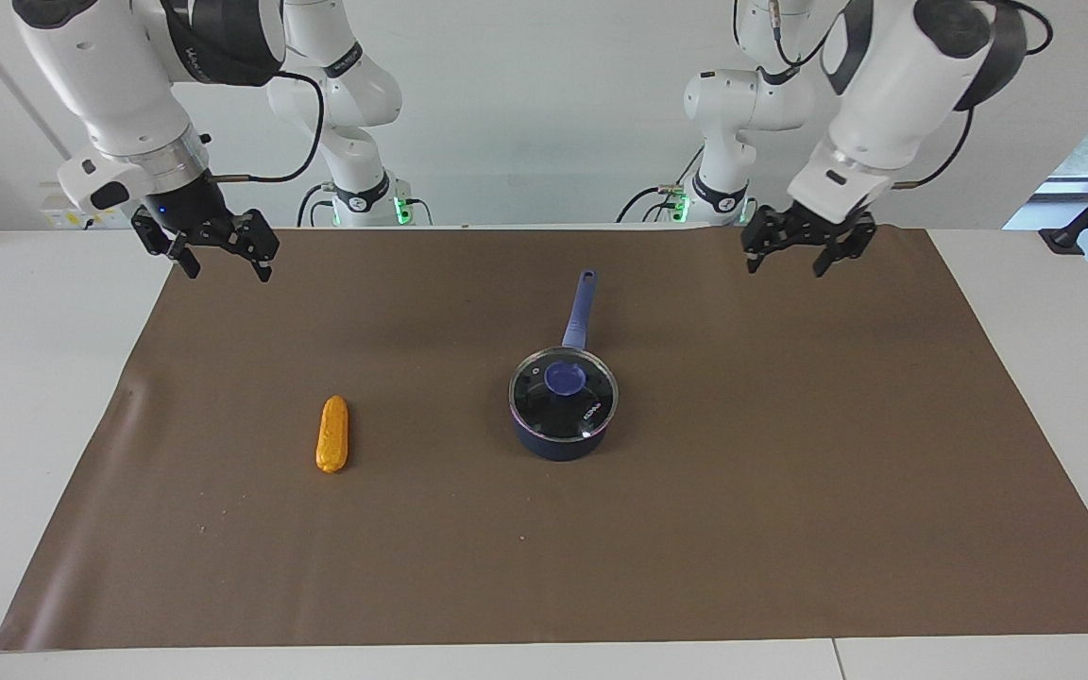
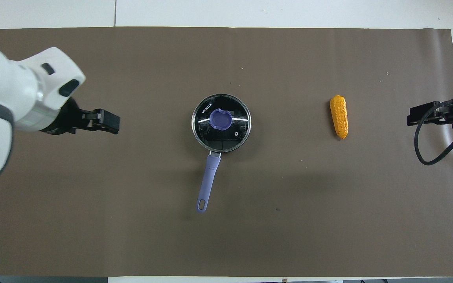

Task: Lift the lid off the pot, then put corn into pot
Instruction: 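Reach the left gripper to the purple knob of the glass lid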

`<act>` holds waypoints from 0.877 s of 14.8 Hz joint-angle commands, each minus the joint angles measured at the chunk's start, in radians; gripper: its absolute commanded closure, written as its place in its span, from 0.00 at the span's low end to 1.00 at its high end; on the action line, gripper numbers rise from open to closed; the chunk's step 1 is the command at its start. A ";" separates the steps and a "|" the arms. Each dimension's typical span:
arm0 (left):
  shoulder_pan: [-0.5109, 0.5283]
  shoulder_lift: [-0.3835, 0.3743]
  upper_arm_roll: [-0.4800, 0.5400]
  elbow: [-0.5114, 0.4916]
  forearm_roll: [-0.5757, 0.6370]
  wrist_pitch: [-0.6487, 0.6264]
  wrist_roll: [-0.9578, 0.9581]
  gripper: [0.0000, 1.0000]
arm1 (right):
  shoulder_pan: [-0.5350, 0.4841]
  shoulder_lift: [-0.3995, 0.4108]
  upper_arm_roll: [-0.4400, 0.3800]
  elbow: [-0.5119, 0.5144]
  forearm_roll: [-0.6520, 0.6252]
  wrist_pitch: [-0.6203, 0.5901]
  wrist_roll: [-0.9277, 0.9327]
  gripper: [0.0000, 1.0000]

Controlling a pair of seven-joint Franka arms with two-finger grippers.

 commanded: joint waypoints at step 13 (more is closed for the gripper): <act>-0.330 0.454 0.012 0.345 0.064 0.149 -0.107 0.00 | -0.022 -0.002 0.011 0.003 0.023 -0.021 -0.028 0.00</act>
